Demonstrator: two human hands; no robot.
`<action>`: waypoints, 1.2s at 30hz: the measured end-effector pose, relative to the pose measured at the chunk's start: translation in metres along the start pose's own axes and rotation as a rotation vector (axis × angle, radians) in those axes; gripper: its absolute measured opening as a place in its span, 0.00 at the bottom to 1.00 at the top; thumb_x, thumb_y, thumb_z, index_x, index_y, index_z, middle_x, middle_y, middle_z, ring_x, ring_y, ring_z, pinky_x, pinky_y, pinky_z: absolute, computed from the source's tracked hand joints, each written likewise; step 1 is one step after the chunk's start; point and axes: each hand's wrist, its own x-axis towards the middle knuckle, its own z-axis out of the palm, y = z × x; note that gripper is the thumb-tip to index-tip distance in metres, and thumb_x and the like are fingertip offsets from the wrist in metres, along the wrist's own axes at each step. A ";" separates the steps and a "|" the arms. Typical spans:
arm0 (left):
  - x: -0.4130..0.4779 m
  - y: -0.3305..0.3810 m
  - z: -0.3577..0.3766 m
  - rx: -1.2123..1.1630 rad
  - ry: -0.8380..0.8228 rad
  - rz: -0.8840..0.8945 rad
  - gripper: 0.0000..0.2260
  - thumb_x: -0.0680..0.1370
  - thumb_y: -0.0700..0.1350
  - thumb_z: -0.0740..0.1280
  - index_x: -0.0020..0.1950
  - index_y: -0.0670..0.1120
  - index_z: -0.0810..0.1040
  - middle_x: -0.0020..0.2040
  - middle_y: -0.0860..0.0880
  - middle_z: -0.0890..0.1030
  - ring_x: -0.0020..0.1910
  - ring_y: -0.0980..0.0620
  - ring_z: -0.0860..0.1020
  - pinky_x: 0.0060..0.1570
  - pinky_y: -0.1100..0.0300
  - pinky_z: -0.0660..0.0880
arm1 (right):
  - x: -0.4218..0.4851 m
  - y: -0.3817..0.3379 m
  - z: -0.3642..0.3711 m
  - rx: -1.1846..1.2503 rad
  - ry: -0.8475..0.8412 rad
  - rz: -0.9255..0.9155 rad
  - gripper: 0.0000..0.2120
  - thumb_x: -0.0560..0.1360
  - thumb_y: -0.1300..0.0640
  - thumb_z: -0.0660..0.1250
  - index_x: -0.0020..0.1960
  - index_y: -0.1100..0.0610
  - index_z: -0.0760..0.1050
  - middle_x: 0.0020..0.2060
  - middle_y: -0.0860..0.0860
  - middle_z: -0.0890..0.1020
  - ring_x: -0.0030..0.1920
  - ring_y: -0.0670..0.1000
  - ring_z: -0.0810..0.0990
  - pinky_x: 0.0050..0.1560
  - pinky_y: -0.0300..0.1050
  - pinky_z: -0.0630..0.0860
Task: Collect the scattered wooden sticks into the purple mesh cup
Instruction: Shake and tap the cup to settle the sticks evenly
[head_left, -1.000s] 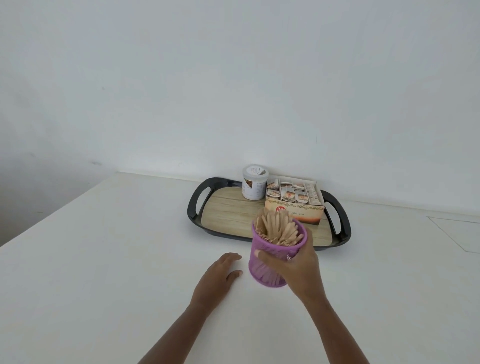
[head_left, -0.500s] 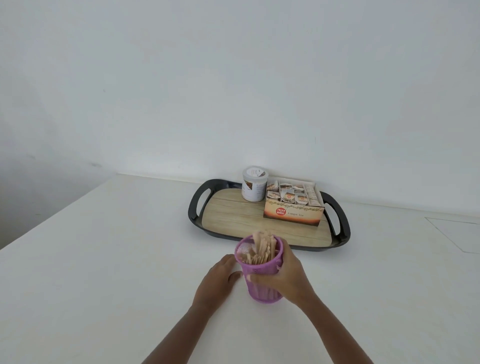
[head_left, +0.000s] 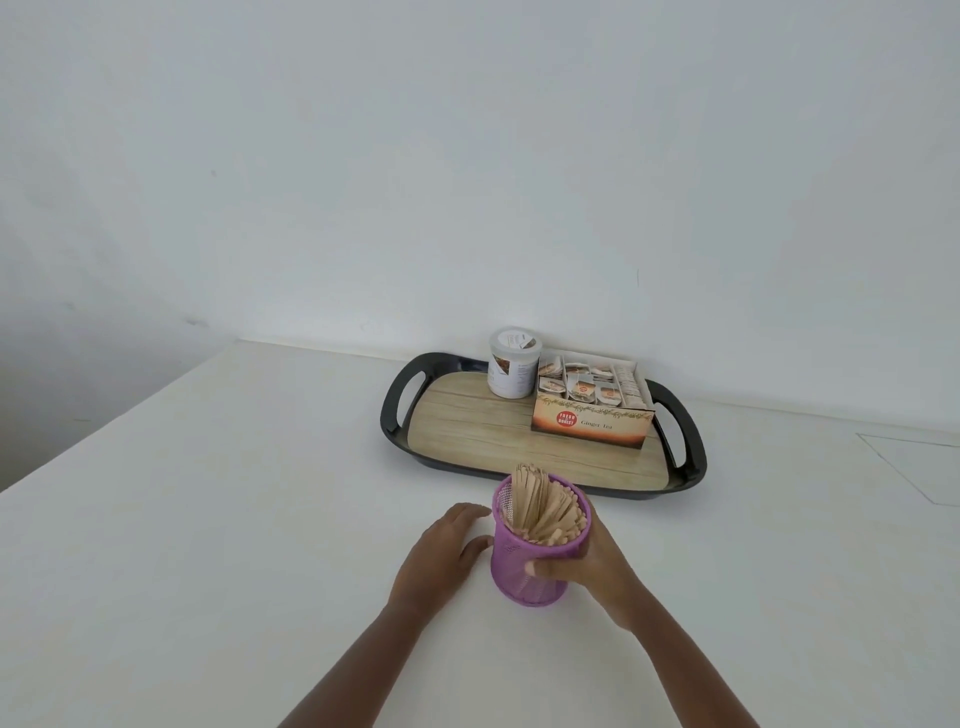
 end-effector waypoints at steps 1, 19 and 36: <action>0.000 0.000 0.000 -0.002 0.003 0.002 0.15 0.80 0.46 0.60 0.66 0.46 0.69 0.65 0.49 0.73 0.63 0.51 0.73 0.62 0.61 0.67 | 0.000 0.000 -0.002 -0.006 -0.037 0.023 0.40 0.55 0.64 0.76 0.64 0.51 0.66 0.56 0.50 0.78 0.53 0.44 0.79 0.44 0.35 0.78; -0.007 0.005 -0.006 0.050 0.044 0.103 0.14 0.79 0.37 0.57 0.59 0.49 0.77 0.68 0.50 0.71 0.58 0.51 0.77 0.54 0.58 0.75 | -0.003 0.017 0.048 -0.075 0.675 -0.176 0.43 0.56 0.57 0.81 0.64 0.49 0.63 0.56 0.47 0.74 0.57 0.50 0.76 0.53 0.41 0.77; -0.003 0.004 -0.006 0.005 0.041 0.074 0.19 0.78 0.32 0.57 0.67 0.46 0.70 0.68 0.50 0.71 0.64 0.52 0.72 0.59 0.64 0.69 | -0.005 0.012 -0.007 -0.051 0.125 -0.034 0.33 0.65 0.67 0.75 0.62 0.50 0.64 0.65 0.55 0.66 0.64 0.53 0.70 0.56 0.46 0.76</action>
